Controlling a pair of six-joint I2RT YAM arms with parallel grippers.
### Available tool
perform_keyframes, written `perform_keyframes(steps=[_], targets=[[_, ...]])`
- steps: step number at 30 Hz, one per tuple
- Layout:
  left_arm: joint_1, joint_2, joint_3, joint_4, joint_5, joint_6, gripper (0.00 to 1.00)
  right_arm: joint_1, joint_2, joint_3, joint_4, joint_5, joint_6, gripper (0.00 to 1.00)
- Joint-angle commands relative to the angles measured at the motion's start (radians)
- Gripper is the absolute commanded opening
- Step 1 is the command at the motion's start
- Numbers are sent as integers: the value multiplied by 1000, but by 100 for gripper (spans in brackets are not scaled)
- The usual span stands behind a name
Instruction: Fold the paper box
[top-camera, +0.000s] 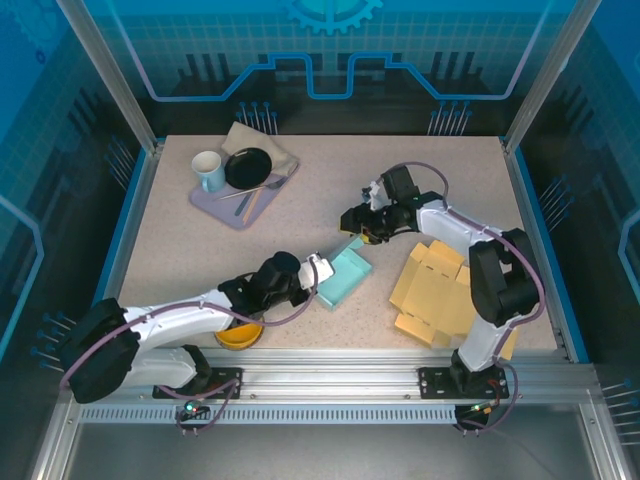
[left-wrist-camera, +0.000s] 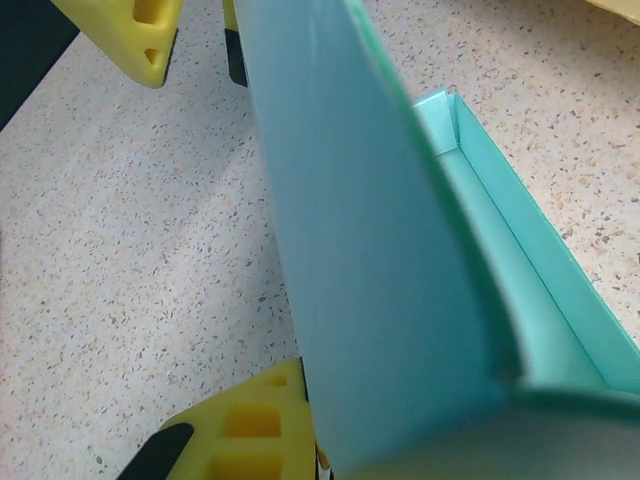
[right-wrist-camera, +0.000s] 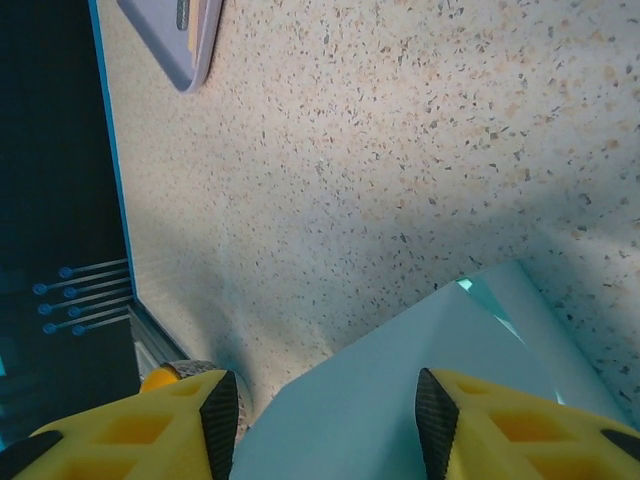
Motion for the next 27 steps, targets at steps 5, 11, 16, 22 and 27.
perform_keyframes(steps=[5, 11, 16, 22, 27], targets=[[-72, 8, -19, 75, -115, 32, 0, 64, -71, -71, 50, -88, 159, 53], [-48, -36, -19, 140, -78, -15, 0, 71, -82, -38, 19, -140, 172, 54], [-30, -51, 1, 160, -49, -67, 0, 78, -90, 5, -10, -166, 189, 55], [-29, -30, 11, 177, -60, -82, 0, 86, -83, 24, 9, -212, 260, 55], [-30, -2, 2, 193, -93, -91, 0, 105, -69, 16, -4, -199, 261, 55]])
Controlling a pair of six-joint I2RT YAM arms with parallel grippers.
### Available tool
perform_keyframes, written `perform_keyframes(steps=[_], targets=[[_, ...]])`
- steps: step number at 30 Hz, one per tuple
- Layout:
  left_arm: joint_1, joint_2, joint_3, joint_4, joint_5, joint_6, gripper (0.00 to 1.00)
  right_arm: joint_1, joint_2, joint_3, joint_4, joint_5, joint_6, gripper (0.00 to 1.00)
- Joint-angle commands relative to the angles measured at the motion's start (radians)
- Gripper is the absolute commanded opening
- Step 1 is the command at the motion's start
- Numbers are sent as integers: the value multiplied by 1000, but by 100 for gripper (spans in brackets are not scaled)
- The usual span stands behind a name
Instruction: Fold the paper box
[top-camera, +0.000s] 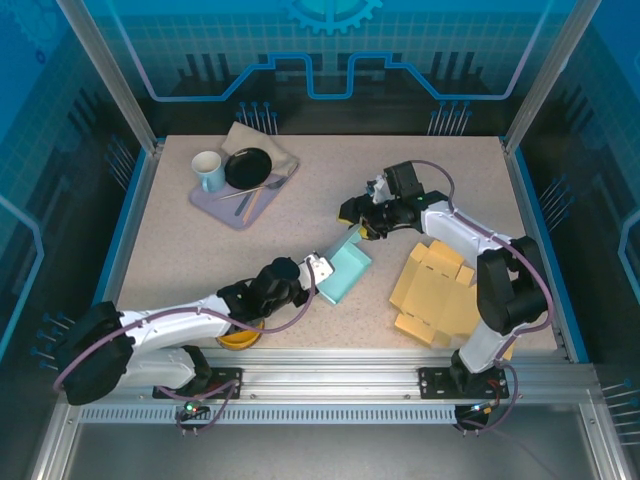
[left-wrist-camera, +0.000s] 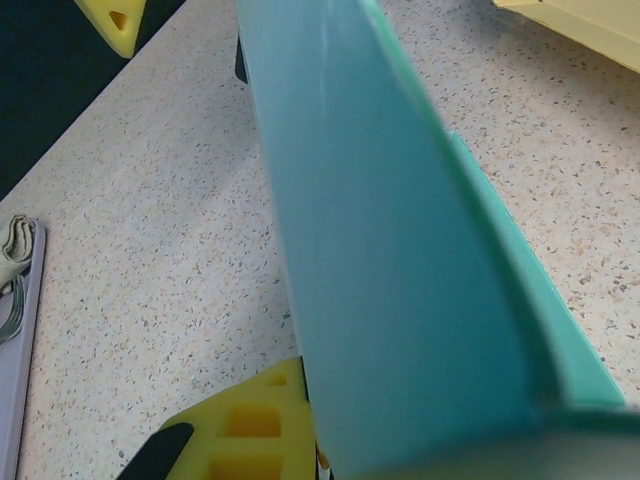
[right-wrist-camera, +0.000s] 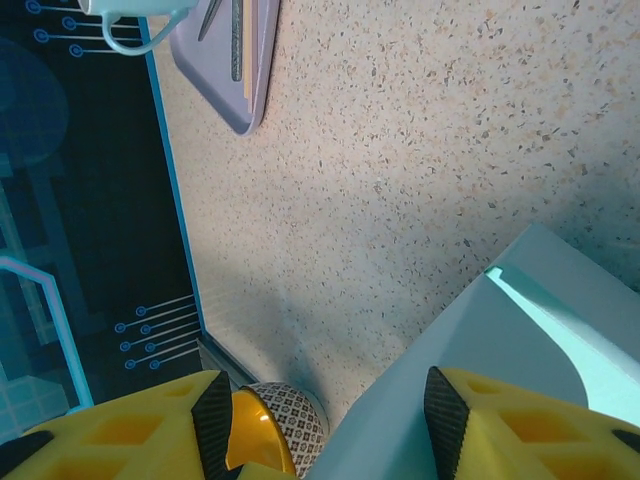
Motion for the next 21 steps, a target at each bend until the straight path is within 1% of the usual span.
perform_keyframes(steps=[1, 8, 12, 14, 18, 21], targets=[[6, 28, 25, 119, -5, -26, 0, 102, -8, -3, -44, -194, 67, 55], [-3, 27, 3, 118, -4, -22, 0, 143, 17, -70, 16, -187, 112, 55], [-15, 27, 7, 71, 48, -1, 0, 158, 31, -85, 5, -165, 99, 55], [-26, 25, 12, 43, 53, 14, 0, 158, 37, -93, -6, -161, 90, 54], [-32, 10, 23, -31, 112, 18, 4, 161, 31, -109, -43, -127, 57, 54], [-44, 8, 44, -106, 153, 14, 11, 162, 18, -118, -86, -78, 11, 54]])
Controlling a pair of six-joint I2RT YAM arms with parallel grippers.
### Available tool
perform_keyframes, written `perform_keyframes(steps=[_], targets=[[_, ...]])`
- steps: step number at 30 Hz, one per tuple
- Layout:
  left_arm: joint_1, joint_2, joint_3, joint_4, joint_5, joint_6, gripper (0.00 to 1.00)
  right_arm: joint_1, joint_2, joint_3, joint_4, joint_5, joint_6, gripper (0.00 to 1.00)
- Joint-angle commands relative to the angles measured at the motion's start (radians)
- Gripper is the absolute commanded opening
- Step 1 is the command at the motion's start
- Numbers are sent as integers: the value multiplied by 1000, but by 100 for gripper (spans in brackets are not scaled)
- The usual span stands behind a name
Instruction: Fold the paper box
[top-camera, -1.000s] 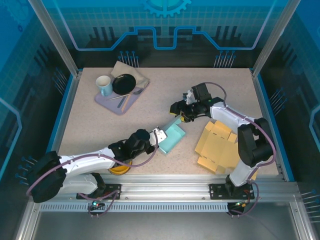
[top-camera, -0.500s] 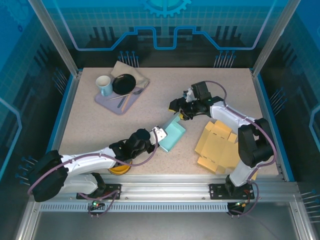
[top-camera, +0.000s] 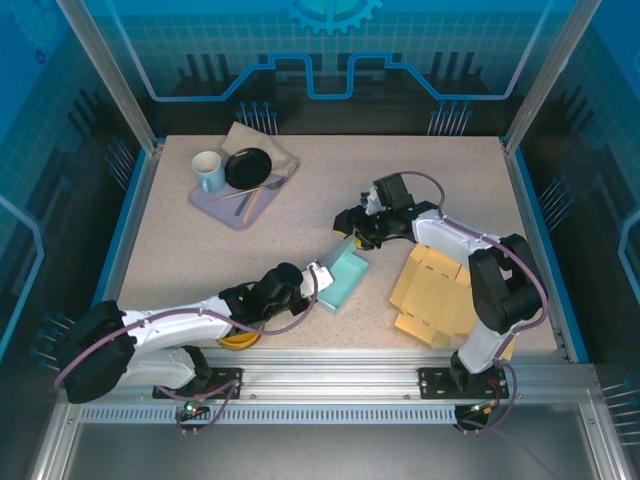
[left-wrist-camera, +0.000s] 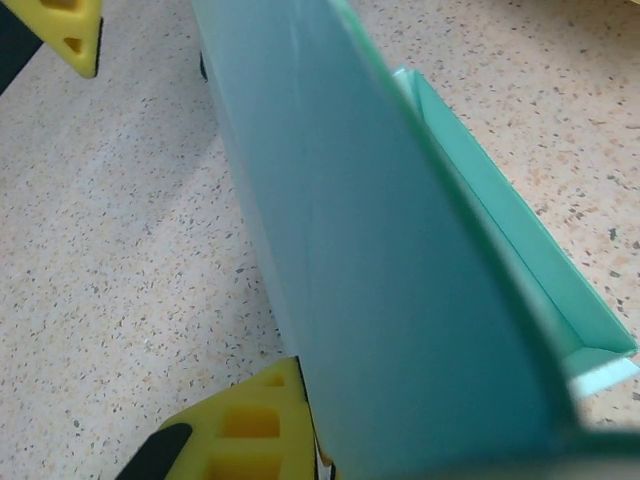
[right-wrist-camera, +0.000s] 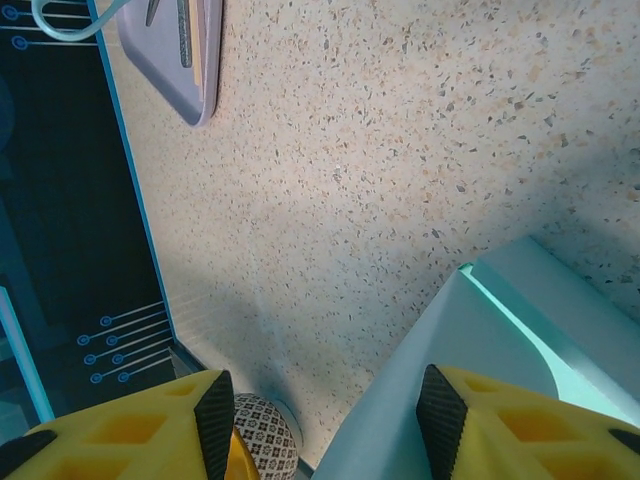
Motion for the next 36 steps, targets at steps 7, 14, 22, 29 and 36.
perform_keyframes(steps=[7, 14, 22, 29, 36], targets=[[-38, 36, 85, -96, 160, 18, 23, 105, -18, -49, -232, -49, -98, 54], [-41, 26, 99, -158, 187, 20, 32, 105, -30, -71, -217, -52, -89, 54], [-41, 53, 122, -214, 245, -10, 42, 104, -43, -70, -251, -24, -121, 54], [-41, 95, 144, -255, 277, -18, 48, 106, -54, -80, -298, 55, -172, 54], [-41, 110, 148, -271, 287, -17, 58, 104, -43, -69, -349, 149, -229, 54]])
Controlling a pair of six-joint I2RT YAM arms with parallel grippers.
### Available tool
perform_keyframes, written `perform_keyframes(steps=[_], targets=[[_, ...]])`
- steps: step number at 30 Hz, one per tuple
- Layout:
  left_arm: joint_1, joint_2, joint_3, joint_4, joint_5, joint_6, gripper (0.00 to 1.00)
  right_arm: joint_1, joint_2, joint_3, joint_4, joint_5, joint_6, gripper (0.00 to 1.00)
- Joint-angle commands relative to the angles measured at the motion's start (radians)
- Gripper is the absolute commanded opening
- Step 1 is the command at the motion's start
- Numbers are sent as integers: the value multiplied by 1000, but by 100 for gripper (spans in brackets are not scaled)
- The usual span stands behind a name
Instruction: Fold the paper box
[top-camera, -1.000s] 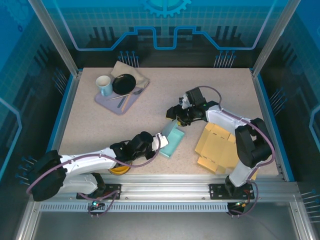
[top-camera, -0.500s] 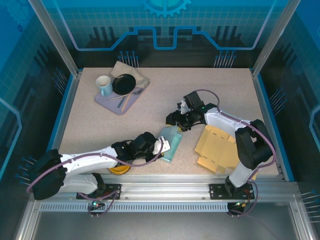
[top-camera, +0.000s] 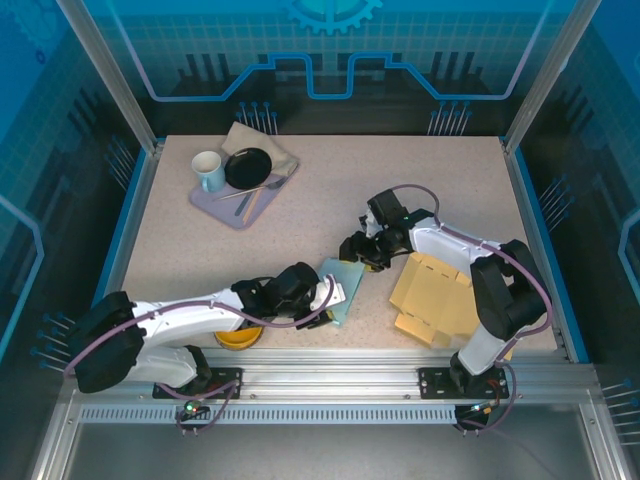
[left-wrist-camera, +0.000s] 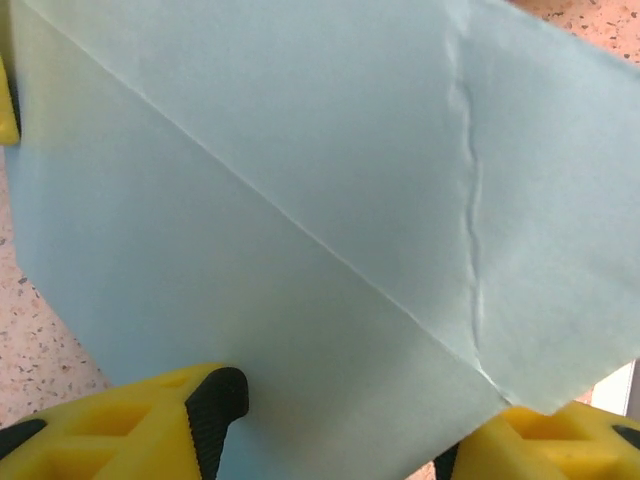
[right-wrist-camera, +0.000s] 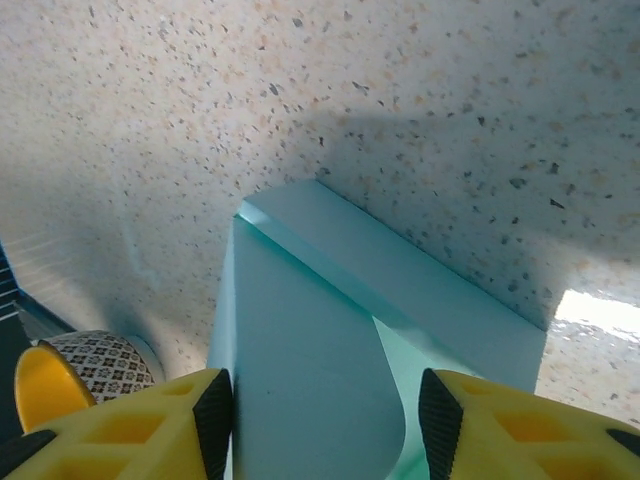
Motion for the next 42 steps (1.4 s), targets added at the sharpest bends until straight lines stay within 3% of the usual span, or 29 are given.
perform_keyframes(steps=[1, 11, 21, 27, 37, 42], targets=[[-2, 23, 23, -22, 41, -6, 59, 48, 0, -10, -102, 23, -42, 54], [0, 44, 42, -48, 79, -10, 64, 51, -2, 25, -193, 147, -121, 54], [13, 7, 69, -70, 104, -40, 65, 64, 8, 39, -222, 192, -144, 54], [64, -85, 80, -90, 106, -151, 71, 64, -11, 29, -202, 245, -116, 54], [96, -154, 85, -206, 0, -433, 68, 76, -37, 34, -192, 281, -94, 54], [96, -172, 57, -238, 7, -459, 66, 114, -28, 33, -189, 298, -84, 54]])
